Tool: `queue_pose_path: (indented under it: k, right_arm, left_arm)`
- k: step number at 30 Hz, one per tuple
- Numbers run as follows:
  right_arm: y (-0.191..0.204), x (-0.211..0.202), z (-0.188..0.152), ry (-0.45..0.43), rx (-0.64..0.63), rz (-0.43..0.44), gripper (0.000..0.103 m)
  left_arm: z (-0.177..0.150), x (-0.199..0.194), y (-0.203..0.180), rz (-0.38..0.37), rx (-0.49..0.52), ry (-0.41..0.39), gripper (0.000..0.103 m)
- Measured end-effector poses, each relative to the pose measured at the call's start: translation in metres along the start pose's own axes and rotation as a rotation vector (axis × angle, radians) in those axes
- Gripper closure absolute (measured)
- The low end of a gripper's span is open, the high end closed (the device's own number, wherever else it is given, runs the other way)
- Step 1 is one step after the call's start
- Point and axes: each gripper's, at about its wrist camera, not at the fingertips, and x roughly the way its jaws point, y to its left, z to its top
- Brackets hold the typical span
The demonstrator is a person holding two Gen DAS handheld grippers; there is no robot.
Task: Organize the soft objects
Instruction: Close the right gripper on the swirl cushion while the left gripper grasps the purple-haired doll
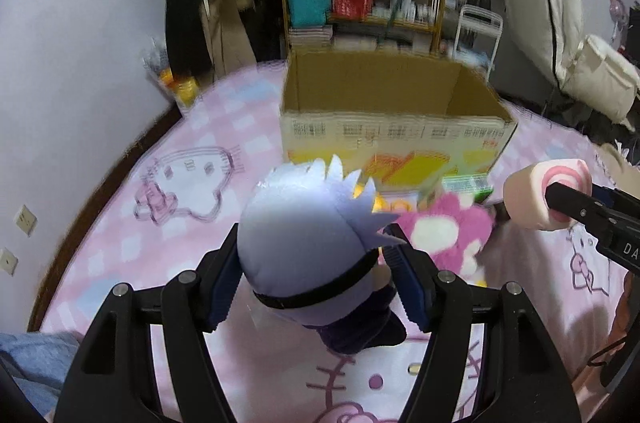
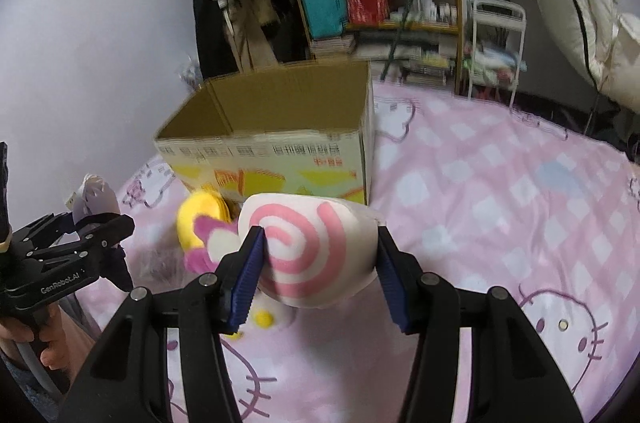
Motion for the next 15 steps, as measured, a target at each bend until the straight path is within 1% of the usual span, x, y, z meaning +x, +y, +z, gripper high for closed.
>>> queue_pose_path:
  k: [3, 6, 10, 15]
  right_arm:
    - [0.005, -0.017, 0.007, -0.085, -0.02, 0.002, 0.046]
    - [0.013, -0.032, 0.016, -0.156, -0.039, 0.009, 0.046]
    - [0.021, -0.046, 0.033, -0.223, -0.057, 0.022, 0.046]
    - [0.027, -0.052, 0.053, -0.284, -0.074, 0.031, 0.046]
  left_arm:
    - [0.006, -0.019, -0.005, 0.028, 0.032, -0.095, 0.036]
    - [0.015, -0.04, -0.006, 0.04, 0.039, -0.184, 0.036]
    - [0.031, -0.059, -0.003, 0.063, 0.032, -0.264, 0.036]
    - [0.054, -0.071, -0.003, 0.066, 0.046, -0.328, 0.036]
